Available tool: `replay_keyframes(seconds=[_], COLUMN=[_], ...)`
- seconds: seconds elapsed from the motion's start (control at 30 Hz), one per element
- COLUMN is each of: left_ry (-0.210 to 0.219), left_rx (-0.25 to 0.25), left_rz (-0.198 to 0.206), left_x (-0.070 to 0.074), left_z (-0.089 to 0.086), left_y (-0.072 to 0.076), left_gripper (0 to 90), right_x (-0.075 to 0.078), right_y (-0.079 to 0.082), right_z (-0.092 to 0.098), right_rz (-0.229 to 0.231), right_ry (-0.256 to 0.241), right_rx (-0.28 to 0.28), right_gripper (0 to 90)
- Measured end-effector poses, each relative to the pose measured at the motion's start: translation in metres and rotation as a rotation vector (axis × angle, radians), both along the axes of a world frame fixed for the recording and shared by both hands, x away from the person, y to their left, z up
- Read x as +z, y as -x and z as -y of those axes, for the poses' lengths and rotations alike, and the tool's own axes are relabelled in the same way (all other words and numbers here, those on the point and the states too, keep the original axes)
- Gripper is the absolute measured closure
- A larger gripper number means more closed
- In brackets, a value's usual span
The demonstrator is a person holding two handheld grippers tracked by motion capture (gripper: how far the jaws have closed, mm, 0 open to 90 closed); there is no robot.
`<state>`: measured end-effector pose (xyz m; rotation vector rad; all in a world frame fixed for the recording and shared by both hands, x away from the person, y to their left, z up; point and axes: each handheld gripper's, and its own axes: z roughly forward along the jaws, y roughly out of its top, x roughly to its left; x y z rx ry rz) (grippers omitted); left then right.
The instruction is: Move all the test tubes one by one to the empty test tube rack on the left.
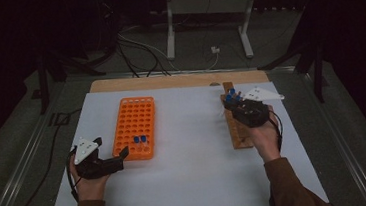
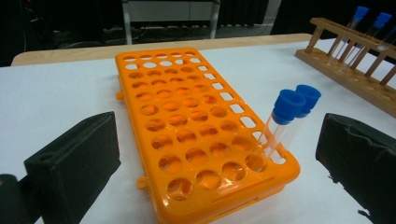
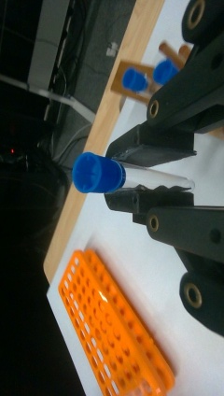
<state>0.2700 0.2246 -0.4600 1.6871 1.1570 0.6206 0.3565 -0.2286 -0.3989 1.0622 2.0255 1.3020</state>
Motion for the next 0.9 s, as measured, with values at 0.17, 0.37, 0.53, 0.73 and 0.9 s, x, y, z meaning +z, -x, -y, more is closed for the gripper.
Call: replay_keyframes(seconds=[0.17,0.37,0.53,0.73,0.9], left_ry=[-0.009,-0.014,-0.036,-0.034,-0.044], left_rx=[-0.014,-0.052,-0.100,-0.144,-0.182], left_rz=[0.014,0.027,0.033,0.051,0.059], left_x=[0.006,0.014,0.020,0.030,0.036], left_z=[0.006,0.019,0.036,0.056,0.072], left_y=[0.002,0.004,0.002,0.000,-0.004], left_gripper=[0.6,0.7,0.7,0.7,1.2], right_x=[-0.003,-0.002,-0.001,0.001,0.002], right_y=[0.002,0.006,0.010,0.015,0.020], right_z=[-0.013,-0.027,-0.040,-0.054,-0.065], right_rz=[-0.029,-0.034,-0.043,-0.046,-0.056], right_ry=[-0.002,-0.006,-0.004,-0.003,-0.011], right_rx=[0.050,0.097,0.130,0.174,0.211], right_gripper=[76.8,76.8,76.8,76.7,76.8])
